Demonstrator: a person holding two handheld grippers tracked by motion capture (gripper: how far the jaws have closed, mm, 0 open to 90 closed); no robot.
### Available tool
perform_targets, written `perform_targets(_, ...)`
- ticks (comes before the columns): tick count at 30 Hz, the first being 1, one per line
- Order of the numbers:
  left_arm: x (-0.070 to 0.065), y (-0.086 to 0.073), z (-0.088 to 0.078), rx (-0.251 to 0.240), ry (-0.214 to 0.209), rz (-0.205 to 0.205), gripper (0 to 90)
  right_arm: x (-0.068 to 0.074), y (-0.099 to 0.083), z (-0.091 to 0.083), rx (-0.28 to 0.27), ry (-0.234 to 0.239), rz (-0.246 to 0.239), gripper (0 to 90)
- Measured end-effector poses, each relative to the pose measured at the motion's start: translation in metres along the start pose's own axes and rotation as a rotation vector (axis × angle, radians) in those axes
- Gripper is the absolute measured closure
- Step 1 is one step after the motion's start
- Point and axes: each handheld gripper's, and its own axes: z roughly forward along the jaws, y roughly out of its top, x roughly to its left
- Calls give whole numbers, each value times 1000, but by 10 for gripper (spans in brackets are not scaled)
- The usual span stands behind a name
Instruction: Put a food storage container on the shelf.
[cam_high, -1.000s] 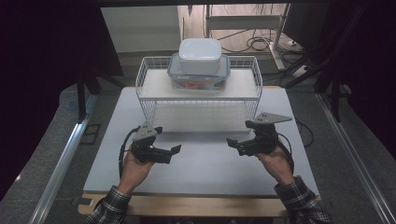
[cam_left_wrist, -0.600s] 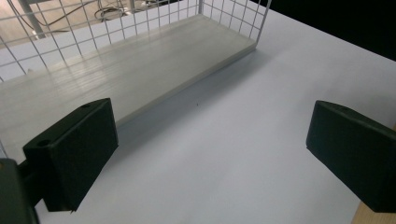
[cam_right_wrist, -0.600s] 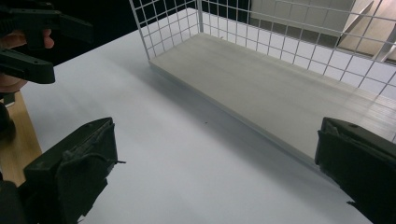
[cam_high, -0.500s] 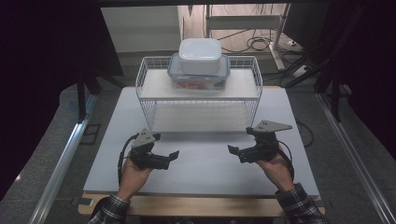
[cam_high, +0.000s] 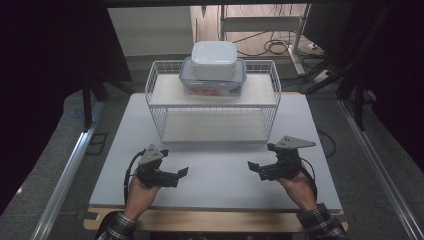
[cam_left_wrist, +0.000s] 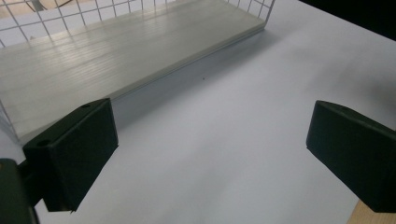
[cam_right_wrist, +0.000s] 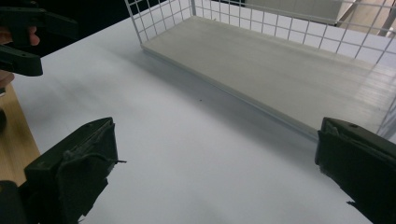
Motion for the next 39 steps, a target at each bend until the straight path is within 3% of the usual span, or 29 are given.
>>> perform_targets(17, 3, -21, -8, 22, 41, -5, 13, -4, -22, -7, 9, -42, 15, 0)
perform_targets(39, -1, -38, -8, 76, 99, 52, 1, -4, -46, -8, 57, -66, 3, 0)
